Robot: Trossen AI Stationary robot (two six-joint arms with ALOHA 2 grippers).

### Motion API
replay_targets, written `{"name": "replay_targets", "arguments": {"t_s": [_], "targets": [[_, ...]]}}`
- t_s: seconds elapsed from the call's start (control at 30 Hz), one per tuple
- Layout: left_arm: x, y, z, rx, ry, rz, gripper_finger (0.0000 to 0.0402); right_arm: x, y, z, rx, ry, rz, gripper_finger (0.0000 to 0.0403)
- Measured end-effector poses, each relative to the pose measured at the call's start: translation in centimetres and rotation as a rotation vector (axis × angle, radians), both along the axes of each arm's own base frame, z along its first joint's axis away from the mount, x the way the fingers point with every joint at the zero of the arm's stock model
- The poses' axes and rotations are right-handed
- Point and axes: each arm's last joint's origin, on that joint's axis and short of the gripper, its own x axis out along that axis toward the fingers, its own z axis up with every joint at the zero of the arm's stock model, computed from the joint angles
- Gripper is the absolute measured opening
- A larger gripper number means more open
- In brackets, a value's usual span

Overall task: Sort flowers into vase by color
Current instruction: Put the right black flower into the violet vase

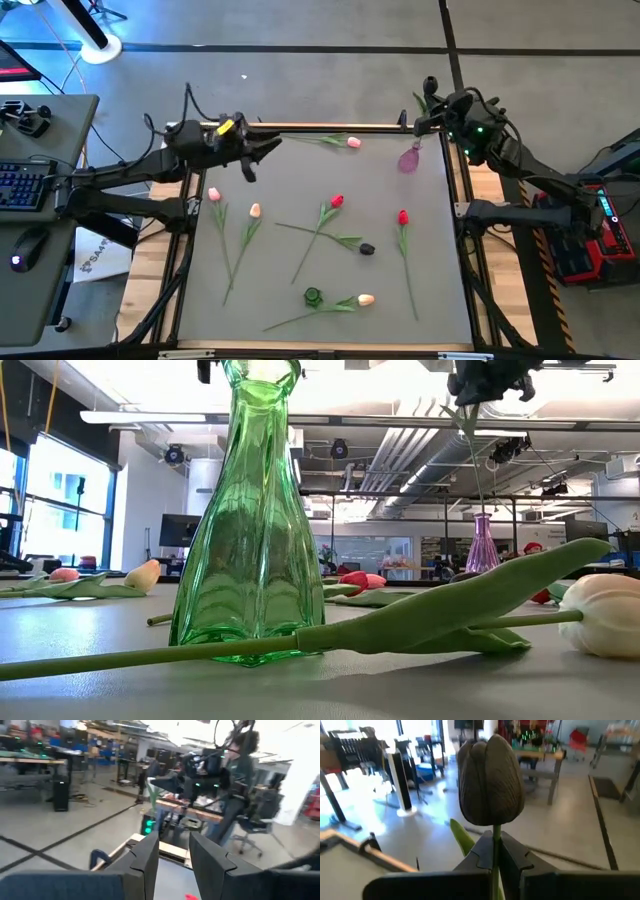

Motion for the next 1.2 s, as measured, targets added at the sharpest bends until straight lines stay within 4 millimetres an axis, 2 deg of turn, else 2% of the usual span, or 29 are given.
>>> {"name": "replay_targets", "arguments": {"t_s": [0.2, 0.47, 0.63, 0.87, 1.2], "targets": [[-0.5, 0.8, 2.6, 0.076, -0.056, 0.081, 0.0114, 0.4, -0.4, -1.4, 0.092, 0.066, -0.055, 0.0000], [-0.9, 1.4, 2.8, 0.043, -0.074, 0.070, 0.0167, 0.5, -0.6, -1.7, 0.123, 0.007, -0.123, 0.0000], [-0.6, 1.4, 2.4, 0.055, -0.032, 0.062, 0.0203, 0.6, -0.6, -1.7, 0.133, -0.001, -0.096, 0.0000], [-0.6, 1.4, 2.3, 0.139, 0.017, 0.072, 0.0207, 1.0, 0.2, -1.6, 0.130, 0.048, 0.095, 0.0000], [-0.6, 1.4, 2.2, 0.114, 0.018, 0.072, 0.0206, -1.2, 1.0, -0.8, 0.101, 0.015, -0.030, 0.0000]]}}
